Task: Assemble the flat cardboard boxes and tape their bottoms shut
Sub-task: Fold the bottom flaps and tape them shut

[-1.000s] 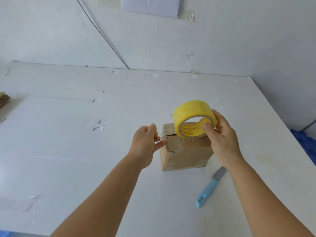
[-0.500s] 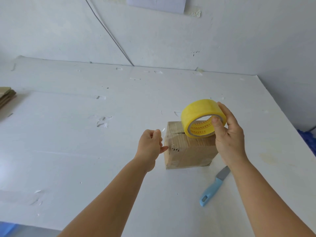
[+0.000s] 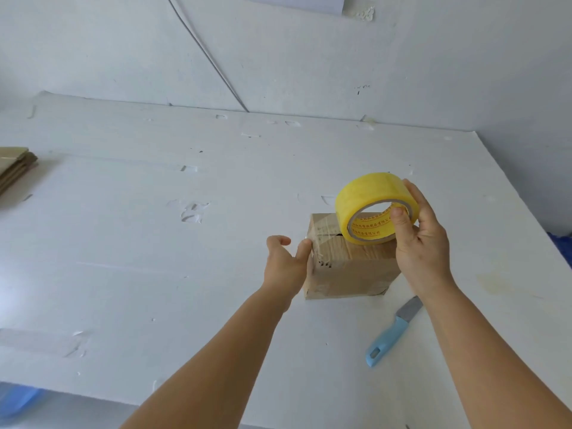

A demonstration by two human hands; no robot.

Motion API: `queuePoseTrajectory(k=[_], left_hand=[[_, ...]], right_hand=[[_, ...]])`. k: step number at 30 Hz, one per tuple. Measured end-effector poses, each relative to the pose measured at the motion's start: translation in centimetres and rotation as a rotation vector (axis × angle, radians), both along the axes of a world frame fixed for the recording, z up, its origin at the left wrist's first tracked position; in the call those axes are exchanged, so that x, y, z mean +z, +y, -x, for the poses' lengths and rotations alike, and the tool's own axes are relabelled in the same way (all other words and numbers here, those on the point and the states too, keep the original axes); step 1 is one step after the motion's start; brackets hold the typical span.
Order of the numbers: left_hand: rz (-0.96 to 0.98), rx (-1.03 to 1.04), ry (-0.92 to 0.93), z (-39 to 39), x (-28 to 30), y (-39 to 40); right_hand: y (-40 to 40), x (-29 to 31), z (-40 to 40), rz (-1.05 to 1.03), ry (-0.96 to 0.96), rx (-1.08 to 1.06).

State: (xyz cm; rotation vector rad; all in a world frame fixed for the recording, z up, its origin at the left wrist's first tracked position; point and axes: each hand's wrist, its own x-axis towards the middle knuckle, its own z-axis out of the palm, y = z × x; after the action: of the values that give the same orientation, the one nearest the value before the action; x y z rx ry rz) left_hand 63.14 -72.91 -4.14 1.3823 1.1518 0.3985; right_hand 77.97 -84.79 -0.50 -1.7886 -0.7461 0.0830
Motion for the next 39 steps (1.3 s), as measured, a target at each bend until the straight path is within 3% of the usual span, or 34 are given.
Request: queuePoseTrajectory(k=[3,6,8,12,16,25,30,39], left_hand=[[-0.27,0.029,-0.194,0.9,0.8,-1.0],[-0.358,-0.276,-0.396,1.2,1.3,-3.4],[-0.388,-0.401,-0.377,1.4,0.9,-4.1],[-0.382,-0.456,-0.303,1.2,1.1,-2.3],[-0.533,-0.523,-0.102,0.3,1.9,-0.5],[-0.733,-0.624,-0.024,-0.1,4.2,2.5],[-0.75,-0.679,0.086,1.3,5.1,4.3],[-0.697,-0.679,0.132,2.9,4.5,5.4]], right_hand=[[-0.1,0.0,0.1,0.013,-0.014,0.004],[0.0,0.0,0.3,0.021,-0.015,0.002],[-0.1,0.0,0.4,0.034,-0.015,0.007],[0.1,0.3,0.6,0.041,-0.004,0.016],[-0.1,0.7,0.6,0.006,0.052,0.057],[-0.8,2.5,-1.0,-0.121,0.376,0.438],[-0.3,3.3,-1.6,-0.082,0.408,0.596],[-0.7,5.1,-3.6,-0.126,0.395,0.476]])
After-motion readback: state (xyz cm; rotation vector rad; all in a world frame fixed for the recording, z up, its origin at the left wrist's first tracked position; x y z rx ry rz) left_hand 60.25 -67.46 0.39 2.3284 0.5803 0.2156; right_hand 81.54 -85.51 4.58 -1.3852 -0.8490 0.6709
